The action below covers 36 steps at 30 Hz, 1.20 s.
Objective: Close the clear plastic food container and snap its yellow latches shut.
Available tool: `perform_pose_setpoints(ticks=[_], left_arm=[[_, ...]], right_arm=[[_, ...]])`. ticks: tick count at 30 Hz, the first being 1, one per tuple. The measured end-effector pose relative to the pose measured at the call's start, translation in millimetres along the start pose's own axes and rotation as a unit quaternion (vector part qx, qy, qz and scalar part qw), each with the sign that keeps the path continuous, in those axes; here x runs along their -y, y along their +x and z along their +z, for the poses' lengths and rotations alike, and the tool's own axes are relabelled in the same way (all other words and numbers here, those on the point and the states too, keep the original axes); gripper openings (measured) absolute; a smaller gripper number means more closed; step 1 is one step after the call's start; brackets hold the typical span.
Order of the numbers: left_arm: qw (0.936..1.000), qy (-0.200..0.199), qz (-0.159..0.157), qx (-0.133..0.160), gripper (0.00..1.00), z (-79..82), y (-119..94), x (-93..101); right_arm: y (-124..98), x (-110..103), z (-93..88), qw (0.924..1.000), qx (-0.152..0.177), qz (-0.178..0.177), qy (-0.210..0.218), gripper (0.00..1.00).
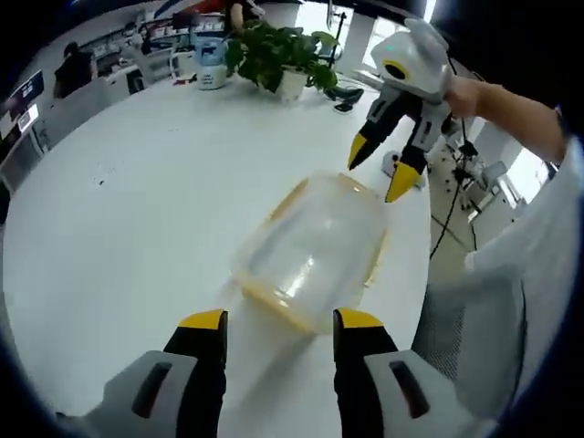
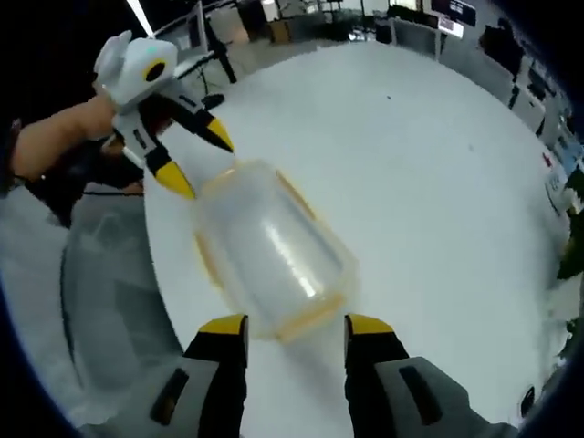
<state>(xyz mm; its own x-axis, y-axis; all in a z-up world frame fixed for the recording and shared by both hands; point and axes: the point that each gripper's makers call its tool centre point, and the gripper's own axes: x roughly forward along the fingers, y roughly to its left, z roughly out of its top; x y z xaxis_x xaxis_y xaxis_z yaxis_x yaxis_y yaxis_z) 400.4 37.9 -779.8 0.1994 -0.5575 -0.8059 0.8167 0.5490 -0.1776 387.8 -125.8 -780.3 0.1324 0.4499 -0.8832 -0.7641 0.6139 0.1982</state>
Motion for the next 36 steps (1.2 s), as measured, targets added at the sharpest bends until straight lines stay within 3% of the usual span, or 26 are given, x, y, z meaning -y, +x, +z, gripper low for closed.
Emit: perform_pose_setpoints(ticks=[5,14,16,20,25,31,34,36], left_arm=[[0.9991,-0.036,0.024,-0.002,0.46,-1.6,2,-0.7],[0.9933,-0.111,0.033,0.012,0.46,0.6,9,4.1],[0.991,-0.128,0.039,0.012,0.47,0.7,10,1.4],[0.987,-0.154,0.041,0.014,0.47,1.4,12,1.5],[0.9824,-0.183,0.034,0.01,0.45,-2.9,17,5.7],[0.9777,-0.208,0.024,0.015,0.45,-3.0,20,7.8],[0.9758,-0.217,0.021,0.018,0.4,-1.3,22,9.5],[0.9779,-0.208,0.017,0.016,0.39,-0.1,23,11.7]], right_arm=[[2,0,3.6,0.9994,0.015,-0.01,0.031,0.42],[8,5,2.8,0.9943,0.029,-0.042,0.094,0.42],[11,0,2.6,0.9916,0.036,-0.029,0.121,0.43],[15,0,0.9,0.9889,0.039,-0.037,0.139,0.43],[18,-2,2.5,0.9782,0.055,-0.023,0.199,0.43],[22,-2,-0.1,0.9712,0.056,-0.013,0.231,0.44],[22,-1,0.2,0.9714,0.056,-0.011,0.23,0.43],[22,-1,0.8,0.9706,0.055,-0.01,0.234,0.42]])
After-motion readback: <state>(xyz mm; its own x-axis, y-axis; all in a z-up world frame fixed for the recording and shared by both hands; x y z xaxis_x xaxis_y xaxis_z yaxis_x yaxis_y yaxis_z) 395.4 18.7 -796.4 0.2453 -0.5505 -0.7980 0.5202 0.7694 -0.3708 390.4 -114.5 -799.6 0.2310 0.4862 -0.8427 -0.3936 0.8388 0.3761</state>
